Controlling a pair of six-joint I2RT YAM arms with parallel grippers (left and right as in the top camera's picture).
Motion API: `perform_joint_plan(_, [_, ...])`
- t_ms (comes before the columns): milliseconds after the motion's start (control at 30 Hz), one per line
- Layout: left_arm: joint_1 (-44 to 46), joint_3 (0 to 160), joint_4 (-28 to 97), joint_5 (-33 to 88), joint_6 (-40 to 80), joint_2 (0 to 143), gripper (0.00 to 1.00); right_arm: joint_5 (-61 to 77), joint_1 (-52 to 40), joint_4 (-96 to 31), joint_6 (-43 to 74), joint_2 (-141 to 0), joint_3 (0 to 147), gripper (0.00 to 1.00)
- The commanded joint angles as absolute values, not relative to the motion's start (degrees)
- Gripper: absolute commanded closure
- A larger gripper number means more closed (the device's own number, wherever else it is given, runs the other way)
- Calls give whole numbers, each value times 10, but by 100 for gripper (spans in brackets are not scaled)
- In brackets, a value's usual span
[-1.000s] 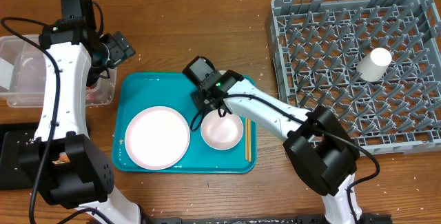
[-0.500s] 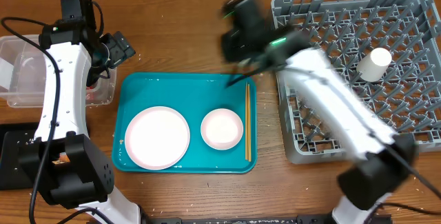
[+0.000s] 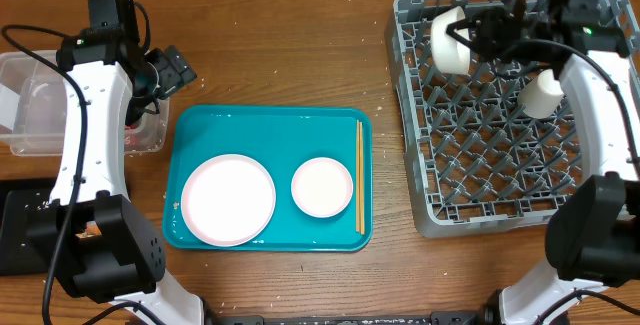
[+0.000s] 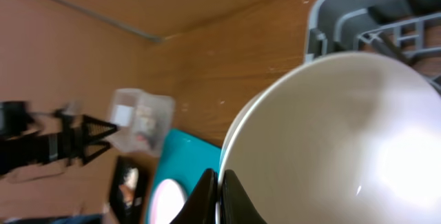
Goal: Sort waste into correct bins and load items into the dishwasher
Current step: 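Carry the small bowl into the dish rack and release it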
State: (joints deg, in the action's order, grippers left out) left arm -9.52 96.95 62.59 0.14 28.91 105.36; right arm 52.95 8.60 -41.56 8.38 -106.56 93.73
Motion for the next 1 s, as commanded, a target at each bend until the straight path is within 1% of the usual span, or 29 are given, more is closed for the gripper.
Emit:
perform_joint_plan(0, [-97, 980, 626, -6, 287, 1055, 0, 713, 110, -344, 83, -1065, 878, 96])
perform_joint_plan(100, [-97, 980, 626, -6, 287, 1055, 0, 715, 113, -285, 119, -1065, 846, 96])
perform_joint_plan(267, [-97, 980, 626, -6, 287, 1055, 0, 674, 113, -209, 164, -1068, 807, 96])
perform_joint_plan(400, [-97, 980, 626, -6, 287, 1055, 0, 638, 114, -199, 181, -1077, 805, 96])
perform_joint_plan(533, [-97, 980, 626, -6, 287, 1055, 0, 637, 114, -183, 187, -1095, 805, 94])
perform_joint_plan(867, [-97, 980, 626, -6, 287, 1055, 0, 637, 125, -171, 211, -1140, 806, 94])
perform_joint_plan(967, [-97, 980, 626, -6, 287, 1055, 0, 637, 140, -172, 216, -1137, 814, 91])
